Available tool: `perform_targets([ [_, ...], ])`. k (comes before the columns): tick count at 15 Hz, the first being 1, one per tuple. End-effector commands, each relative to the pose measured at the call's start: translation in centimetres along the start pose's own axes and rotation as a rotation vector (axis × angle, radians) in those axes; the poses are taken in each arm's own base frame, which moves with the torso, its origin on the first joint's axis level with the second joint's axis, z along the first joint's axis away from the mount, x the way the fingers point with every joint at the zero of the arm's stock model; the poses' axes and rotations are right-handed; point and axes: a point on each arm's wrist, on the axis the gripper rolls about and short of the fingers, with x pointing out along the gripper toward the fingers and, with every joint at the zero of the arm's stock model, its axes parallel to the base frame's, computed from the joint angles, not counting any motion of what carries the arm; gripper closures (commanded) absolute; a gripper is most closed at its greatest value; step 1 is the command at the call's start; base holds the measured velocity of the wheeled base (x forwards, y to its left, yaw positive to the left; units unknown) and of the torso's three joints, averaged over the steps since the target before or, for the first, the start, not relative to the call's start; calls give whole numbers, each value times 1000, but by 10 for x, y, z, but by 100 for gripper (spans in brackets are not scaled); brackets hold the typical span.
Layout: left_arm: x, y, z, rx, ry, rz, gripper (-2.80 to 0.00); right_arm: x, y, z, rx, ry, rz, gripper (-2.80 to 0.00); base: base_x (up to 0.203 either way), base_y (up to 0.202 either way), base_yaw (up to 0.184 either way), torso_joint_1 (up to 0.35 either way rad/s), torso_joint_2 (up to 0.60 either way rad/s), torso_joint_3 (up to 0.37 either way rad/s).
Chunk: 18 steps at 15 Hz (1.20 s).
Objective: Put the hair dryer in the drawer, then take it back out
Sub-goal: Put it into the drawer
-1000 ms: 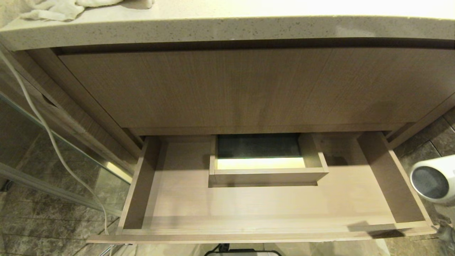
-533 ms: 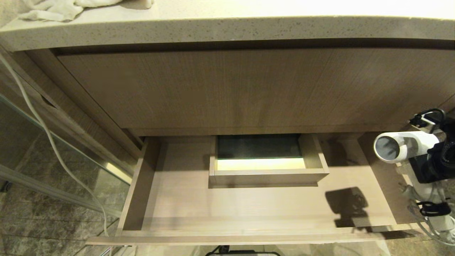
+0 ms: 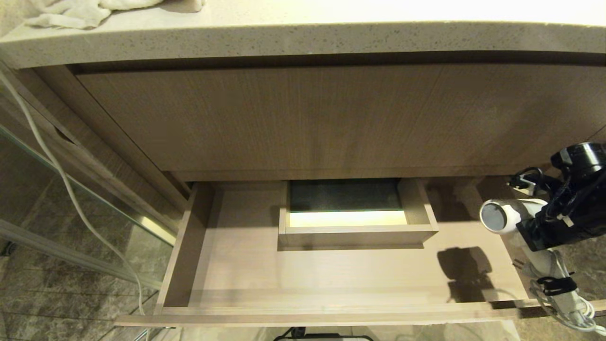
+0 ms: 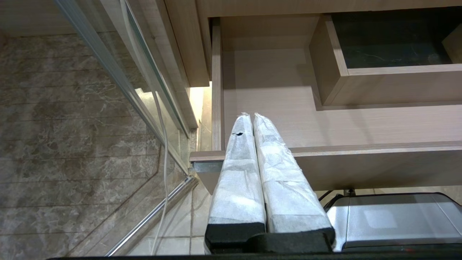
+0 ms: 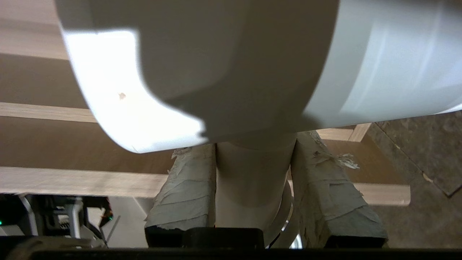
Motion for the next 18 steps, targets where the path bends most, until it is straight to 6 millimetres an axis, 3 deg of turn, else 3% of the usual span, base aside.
perform_targets([
  [1,0,0,0,0,2,0,0,28,-4,8,-6,45,14,0,0,0,0,0,0,0],
  [8,0,0,0,0,2,0,0,74,-25,40,-74,27,-5,0,0,0,0,0,0,0],
  [18,0,0,0,0,2,0,0,128,-31,51,-147,-33,-29,0,0,0,0,0,0,0],
])
